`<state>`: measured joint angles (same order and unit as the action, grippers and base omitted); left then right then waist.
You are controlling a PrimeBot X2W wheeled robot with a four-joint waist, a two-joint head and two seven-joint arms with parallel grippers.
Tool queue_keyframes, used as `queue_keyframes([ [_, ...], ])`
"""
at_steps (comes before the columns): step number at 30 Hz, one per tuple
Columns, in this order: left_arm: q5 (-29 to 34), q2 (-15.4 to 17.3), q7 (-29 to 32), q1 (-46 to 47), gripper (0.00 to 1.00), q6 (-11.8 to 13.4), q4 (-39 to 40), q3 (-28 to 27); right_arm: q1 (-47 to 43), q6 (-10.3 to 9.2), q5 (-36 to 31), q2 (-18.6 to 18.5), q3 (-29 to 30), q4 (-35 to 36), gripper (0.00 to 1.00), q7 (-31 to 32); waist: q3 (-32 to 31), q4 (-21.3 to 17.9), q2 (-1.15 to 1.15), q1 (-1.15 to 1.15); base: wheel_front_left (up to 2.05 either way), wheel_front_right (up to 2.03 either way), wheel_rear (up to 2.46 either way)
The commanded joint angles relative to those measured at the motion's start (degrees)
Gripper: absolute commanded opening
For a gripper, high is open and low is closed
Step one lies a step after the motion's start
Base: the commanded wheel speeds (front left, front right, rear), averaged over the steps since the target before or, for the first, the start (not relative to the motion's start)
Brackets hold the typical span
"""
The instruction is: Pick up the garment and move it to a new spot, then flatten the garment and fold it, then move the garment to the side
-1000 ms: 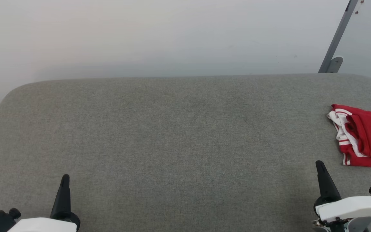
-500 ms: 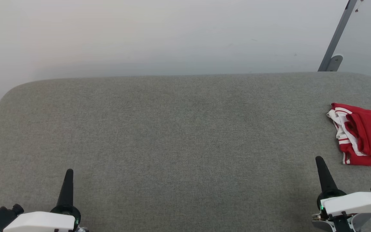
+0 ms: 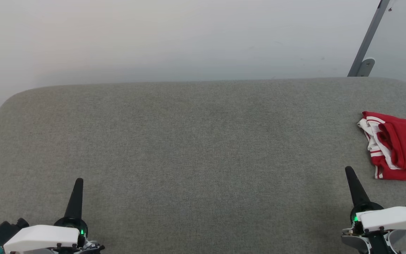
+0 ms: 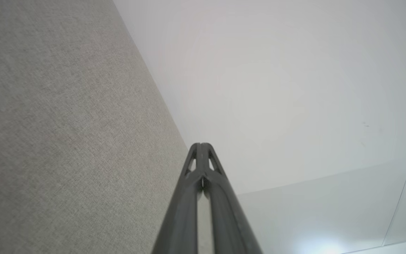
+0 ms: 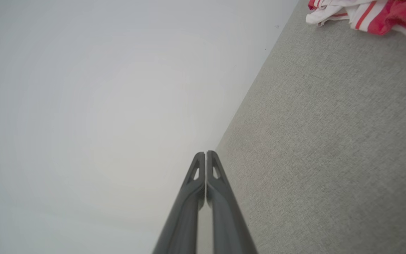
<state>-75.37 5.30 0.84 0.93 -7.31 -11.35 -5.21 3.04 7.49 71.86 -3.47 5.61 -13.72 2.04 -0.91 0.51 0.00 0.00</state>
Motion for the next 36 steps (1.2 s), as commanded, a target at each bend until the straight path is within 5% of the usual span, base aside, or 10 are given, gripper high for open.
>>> queue_keyframes([
  [1,-1.69,-0.06,0.50,1.42,0.00,-0.20,0.02,-0.35,1.41,0.00,1.81,0.17,0.16,0.15,0.00,0.50,0.05,-0.02,0.00,0.00,0.00,0.00,0.00],
  [36,-14.06,-1.86,4.67,5.00,0.00,-0.29,-2.23,-1.06,3.09,0.01,16.81,0.57,0.88,-0.26,0.00,3.81,0.83,-0.39,0.00,0.00,0.00,0.00,0.00],
])
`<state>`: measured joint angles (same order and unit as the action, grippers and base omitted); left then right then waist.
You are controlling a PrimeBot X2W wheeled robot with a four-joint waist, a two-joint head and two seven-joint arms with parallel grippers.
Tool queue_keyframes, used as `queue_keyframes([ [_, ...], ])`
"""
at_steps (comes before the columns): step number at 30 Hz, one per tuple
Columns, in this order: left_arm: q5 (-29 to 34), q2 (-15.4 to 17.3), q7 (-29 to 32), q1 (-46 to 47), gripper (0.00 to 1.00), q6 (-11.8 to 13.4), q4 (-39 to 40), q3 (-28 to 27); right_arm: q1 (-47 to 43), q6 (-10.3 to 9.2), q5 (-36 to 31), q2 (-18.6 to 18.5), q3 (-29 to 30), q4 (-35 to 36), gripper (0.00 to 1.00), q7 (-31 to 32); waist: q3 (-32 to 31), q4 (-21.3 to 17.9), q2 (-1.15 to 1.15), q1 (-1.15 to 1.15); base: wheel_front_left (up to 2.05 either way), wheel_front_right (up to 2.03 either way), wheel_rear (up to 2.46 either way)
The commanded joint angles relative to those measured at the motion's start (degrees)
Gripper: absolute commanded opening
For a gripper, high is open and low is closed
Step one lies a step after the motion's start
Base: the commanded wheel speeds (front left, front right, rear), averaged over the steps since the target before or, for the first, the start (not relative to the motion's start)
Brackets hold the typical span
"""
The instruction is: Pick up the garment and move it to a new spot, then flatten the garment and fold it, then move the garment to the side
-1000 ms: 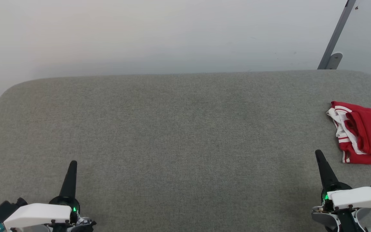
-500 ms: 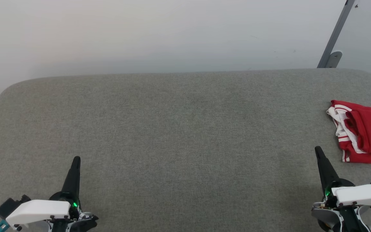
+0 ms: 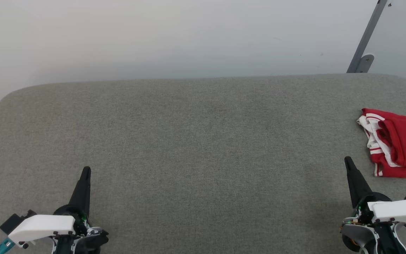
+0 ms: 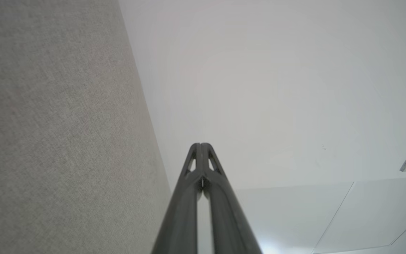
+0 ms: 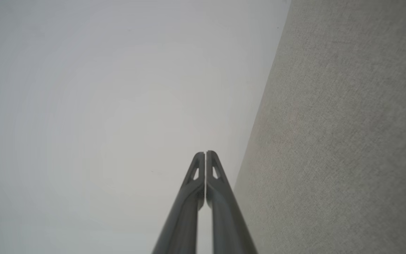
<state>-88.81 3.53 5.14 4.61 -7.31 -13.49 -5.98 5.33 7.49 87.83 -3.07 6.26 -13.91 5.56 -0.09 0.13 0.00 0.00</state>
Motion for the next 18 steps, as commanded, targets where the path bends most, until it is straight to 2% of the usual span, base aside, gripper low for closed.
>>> queue_keyframes([
  [1,-0.96,-0.14,0.42,1.39,0.00,-0.30,-0.14,-0.30,0.87,0.00,1.20,0.19,0.24,-0.08,0.00,0.39,0.04,-0.02,0.00,0.00,0.00,0.00,0.00],
  [11,-3.98,-0.60,1.50,2.12,0.00,-0.32,-0.69,-0.46,1.25,0.00,4.95,0.26,0.38,-0.18,0.00,1.18,0.27,-0.13,0.00,0.00,0.00,0.00,0.00],
  [18,-3.79,-0.58,1.45,2.01,0.00,-0.32,-0.66,-0.48,1.04,0.00,4.67,0.25,0.36,-0.18,0.00,1.14,0.27,-0.13,0.00,0.00,0.00,0.00,0.00],
])
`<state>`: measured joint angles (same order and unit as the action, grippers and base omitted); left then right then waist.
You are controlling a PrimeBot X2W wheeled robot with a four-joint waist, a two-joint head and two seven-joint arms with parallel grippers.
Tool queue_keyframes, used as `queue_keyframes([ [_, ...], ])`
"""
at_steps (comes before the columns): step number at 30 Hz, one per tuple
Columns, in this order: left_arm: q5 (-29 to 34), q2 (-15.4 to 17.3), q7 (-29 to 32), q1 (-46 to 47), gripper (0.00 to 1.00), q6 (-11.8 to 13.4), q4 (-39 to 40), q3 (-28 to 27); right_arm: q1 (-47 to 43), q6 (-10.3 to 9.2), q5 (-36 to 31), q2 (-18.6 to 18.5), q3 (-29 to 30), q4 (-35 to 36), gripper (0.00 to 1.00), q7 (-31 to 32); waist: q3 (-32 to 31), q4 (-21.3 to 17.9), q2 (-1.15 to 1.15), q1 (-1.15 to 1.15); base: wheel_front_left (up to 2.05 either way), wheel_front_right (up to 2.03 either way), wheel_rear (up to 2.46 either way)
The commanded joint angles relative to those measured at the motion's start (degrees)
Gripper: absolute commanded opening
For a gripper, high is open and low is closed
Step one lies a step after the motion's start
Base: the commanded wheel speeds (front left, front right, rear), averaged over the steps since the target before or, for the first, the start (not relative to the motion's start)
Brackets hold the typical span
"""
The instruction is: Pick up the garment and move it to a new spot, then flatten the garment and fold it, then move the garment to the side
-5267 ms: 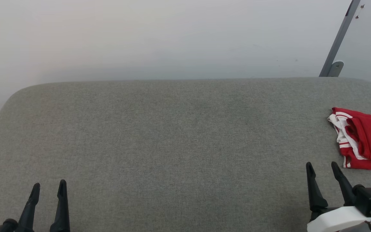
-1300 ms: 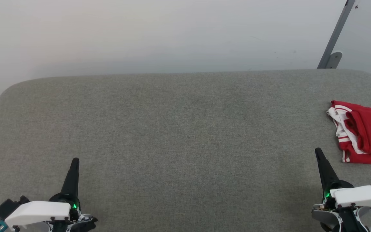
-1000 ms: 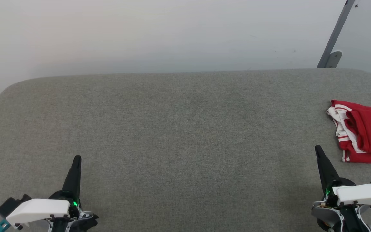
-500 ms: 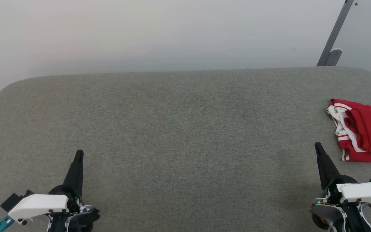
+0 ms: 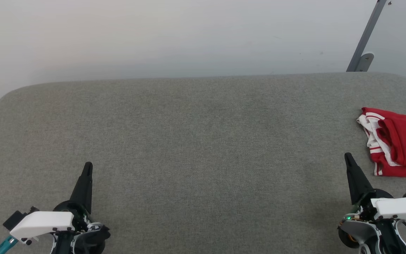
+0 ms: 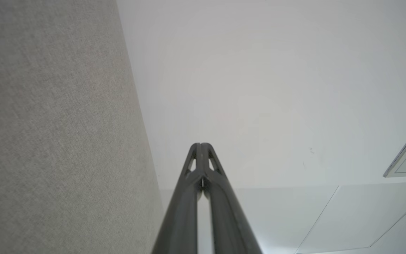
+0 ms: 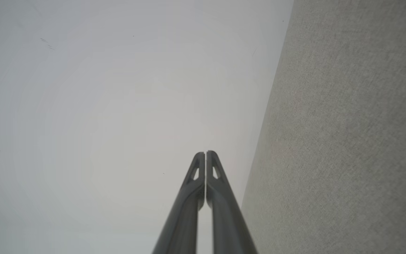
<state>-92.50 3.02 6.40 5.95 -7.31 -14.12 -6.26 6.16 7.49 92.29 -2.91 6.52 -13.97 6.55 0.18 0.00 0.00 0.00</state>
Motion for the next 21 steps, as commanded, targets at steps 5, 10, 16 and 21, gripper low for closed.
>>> queue_keyframes([
  [5,-0.08,-0.08,0.12,0.68,0.00,-0.32,-0.02,-0.22,0.21,0.00,0.21,0.08,0.09,-0.13,0.00,0.15,0.00,0.00,0.00,0.00,0.00,0.00,0.00],
  [10,-0.05,-0.09,0.14,0.68,0.00,-0.32,-0.02,-0.24,0.21,0.00,0.21,0.08,0.09,-0.13,0.00,0.14,0.00,0.00,0.00,0.00,0.00,0.00,0.00],
  [16,-0.02,-0.11,0.16,0.68,0.00,-0.31,-0.01,-0.26,0.21,0.01,0.22,0.08,0.08,-0.13,0.00,0.14,0.00,0.00,0.00,0.00,0.00,0.00,0.00],
  [21,0.00,-0.11,0.18,0.68,0.00,-0.32,-0.01,-0.26,0.21,0.00,0.22,0.08,0.08,-0.13,0.00,0.14,0.00,0.00,0.00,0.00,0.00,0.00,0.00],
])
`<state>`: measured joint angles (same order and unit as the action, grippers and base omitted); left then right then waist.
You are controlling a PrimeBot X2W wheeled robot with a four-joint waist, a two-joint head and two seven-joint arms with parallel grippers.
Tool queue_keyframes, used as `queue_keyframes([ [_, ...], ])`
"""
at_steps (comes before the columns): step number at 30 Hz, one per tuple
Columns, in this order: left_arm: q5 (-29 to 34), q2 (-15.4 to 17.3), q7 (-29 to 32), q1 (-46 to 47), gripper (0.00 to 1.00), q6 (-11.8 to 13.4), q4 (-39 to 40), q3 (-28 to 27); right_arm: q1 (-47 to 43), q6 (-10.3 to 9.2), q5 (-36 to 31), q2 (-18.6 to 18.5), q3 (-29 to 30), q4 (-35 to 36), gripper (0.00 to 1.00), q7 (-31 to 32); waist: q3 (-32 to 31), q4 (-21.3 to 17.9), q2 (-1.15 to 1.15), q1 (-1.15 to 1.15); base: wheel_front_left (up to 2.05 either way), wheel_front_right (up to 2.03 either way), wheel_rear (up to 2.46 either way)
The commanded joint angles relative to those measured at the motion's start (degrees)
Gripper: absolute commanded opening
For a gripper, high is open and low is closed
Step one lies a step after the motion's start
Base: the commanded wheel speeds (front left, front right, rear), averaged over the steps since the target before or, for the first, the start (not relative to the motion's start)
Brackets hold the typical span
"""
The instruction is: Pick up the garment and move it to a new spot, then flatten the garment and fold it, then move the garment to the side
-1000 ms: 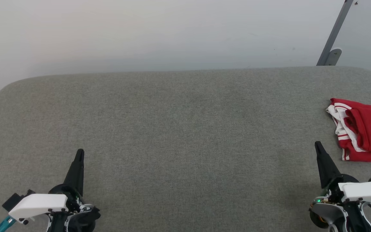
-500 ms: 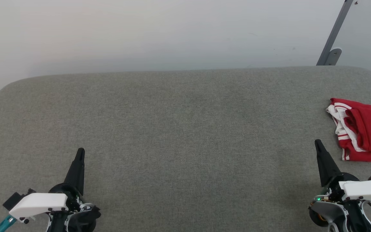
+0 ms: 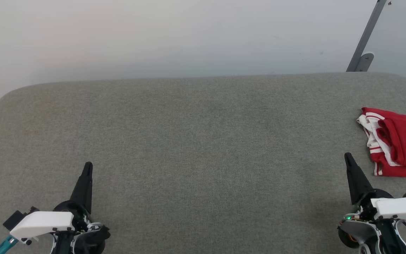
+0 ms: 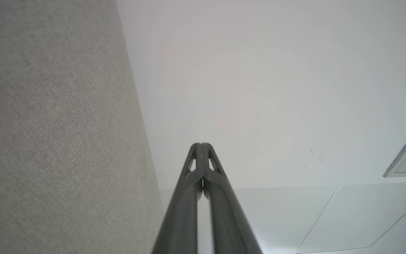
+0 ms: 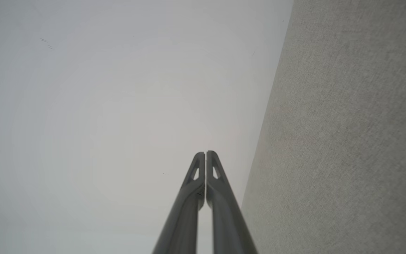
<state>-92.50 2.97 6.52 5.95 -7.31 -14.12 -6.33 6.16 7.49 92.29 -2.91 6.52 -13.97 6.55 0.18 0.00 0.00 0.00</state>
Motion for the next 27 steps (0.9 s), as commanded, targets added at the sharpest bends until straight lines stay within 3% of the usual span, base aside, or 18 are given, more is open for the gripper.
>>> queue_keyframes([
  [1,0.00,-0.07,0.06,0.68,0.00,-0.32,-0.01,-0.19,0.21,0.00,0.22,0.08,0.08,-0.13,0.00,0.14,0.00,0.00,0.00,0.00,0.00,0.00,0.00],
  [27,0.08,-0.10,0.13,0.69,0.00,-0.32,-0.01,-0.26,0.21,0.00,0.23,0.08,0.07,-0.13,0.00,0.13,0.00,0.00,0.00,0.00,0.00,0.00,0.00],
])
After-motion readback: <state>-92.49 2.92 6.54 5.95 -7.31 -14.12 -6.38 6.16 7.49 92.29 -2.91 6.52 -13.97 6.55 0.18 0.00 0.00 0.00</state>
